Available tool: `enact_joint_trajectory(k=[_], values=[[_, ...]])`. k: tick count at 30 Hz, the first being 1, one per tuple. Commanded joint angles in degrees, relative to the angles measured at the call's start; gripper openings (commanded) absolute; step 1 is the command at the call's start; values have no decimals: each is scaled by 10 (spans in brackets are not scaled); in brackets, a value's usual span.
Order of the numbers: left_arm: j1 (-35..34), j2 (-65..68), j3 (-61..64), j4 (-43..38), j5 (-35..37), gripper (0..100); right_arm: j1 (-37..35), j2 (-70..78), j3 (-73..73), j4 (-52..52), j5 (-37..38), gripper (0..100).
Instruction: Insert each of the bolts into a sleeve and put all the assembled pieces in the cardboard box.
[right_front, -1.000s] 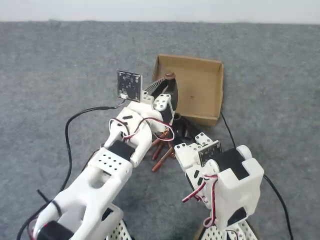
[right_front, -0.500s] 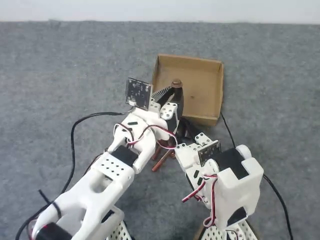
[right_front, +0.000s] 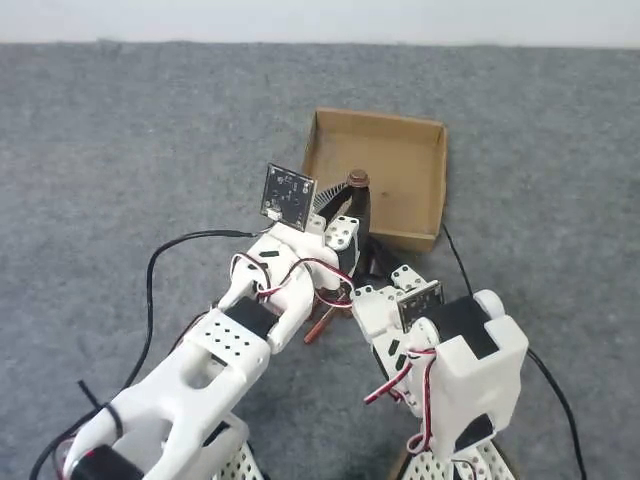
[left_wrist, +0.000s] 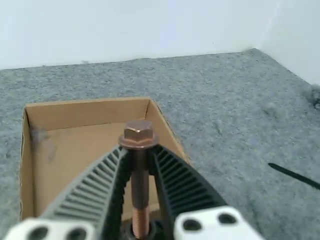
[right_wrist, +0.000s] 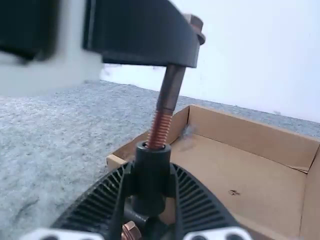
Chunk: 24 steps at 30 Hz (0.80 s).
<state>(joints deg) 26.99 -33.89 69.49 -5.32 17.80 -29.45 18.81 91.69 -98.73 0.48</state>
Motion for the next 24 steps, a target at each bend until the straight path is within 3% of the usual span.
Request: enact_joint_trajectory(k=[1,24], values=[[5,-23,-8,-2,-4,12,14,-26,4,-15,6,6],[3,-23,36,-4,-4,12,44,-27,-4,-17,7,6]])
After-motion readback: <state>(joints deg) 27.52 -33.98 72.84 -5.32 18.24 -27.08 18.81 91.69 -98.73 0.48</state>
